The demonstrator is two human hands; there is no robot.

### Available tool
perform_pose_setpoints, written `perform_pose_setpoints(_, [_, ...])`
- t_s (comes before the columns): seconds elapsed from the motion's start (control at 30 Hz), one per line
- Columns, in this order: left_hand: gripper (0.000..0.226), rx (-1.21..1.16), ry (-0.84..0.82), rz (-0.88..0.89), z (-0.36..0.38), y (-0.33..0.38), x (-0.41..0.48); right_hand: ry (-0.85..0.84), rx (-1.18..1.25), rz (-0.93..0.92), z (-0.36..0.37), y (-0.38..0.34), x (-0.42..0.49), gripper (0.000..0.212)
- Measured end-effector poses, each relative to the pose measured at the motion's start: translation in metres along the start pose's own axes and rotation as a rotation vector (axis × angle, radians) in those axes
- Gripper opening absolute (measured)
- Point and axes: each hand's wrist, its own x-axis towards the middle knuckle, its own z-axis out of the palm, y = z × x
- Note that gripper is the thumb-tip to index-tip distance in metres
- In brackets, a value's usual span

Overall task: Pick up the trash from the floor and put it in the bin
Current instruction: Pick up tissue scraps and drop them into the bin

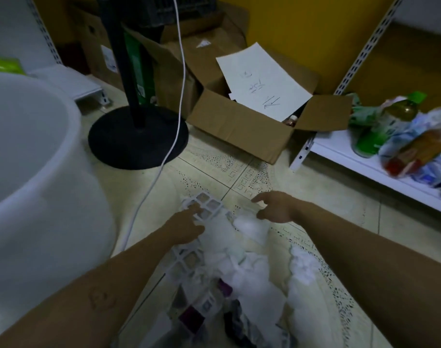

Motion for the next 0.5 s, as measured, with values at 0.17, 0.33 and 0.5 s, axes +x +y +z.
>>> perform_pose_setpoints(0.17, [0.044,-0.329,0.042,-0.166,0.017,-0.021,0.036,-0.110,-0.009,0.047,0.040,0.017,0.039,0.051])
perform_pose_setpoints(0.33, [0.040,-0.646,0.069,-0.366,0.020,-0.027,0.058,-0.191,-0.071,0.104,0.076,0.037,0.072,0.049])
perform_pose_setpoints(0.5, [0.007,-0.908,0.139,-0.431,0.017,-0.030,0.065,-0.167,-0.110,0.122,0.082,0.047,0.090,0.066])
